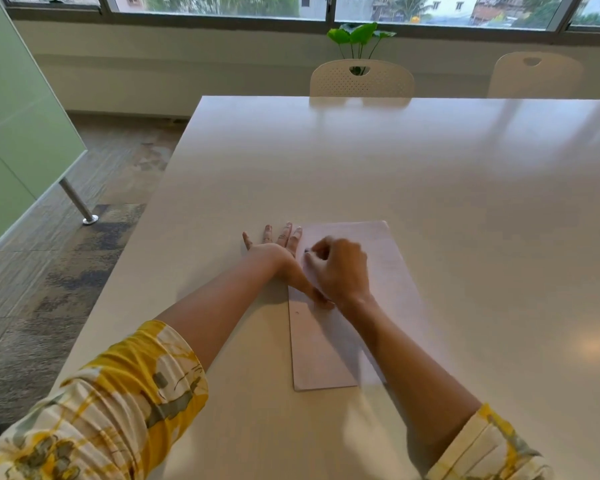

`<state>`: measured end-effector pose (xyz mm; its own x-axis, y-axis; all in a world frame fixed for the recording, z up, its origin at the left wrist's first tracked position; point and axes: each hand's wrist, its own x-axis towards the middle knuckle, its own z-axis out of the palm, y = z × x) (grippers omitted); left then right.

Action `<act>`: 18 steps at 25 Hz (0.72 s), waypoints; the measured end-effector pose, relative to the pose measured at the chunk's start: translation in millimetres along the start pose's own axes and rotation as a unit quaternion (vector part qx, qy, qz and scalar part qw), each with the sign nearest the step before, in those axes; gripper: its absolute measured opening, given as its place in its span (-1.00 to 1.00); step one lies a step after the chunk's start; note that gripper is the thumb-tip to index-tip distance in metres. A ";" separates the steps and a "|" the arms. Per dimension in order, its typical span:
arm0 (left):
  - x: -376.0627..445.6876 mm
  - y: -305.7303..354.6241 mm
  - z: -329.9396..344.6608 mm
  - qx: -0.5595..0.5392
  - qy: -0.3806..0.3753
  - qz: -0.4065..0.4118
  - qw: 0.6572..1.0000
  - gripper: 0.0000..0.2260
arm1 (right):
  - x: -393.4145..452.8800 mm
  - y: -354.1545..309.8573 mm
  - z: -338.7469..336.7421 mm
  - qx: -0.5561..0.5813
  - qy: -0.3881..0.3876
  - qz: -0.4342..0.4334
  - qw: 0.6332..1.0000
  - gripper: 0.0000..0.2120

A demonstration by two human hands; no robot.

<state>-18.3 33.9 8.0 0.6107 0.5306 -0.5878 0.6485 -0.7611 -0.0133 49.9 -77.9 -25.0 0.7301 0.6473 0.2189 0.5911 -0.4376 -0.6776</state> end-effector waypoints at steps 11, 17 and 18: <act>1.2 -0.4 0.5 -0.014 0.000 0.005 1.000 0.41 | 7.2 -10.0 -6.8 0.025 -0.036 -0.008 0.999 -0.85; -1.2 -2.0 -0.7 -0.027 -0.007 0.002 1.000 0.48 | 31.5 19.4 -42.4 -0.016 0.084 0.114 0.990 -0.87; -0.4 -1.5 0.5 -0.019 -0.003 0.003 1.000 0.44 | 22.7 5.2 -21.6 0.008 0.041 0.063 0.997 -0.88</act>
<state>-19.8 34.7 7.9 0.6127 0.5235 -0.5920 0.6617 -0.7495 0.0220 77.0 -79.0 -8.3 0.8242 0.5341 0.1880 0.4879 -0.5014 -0.7145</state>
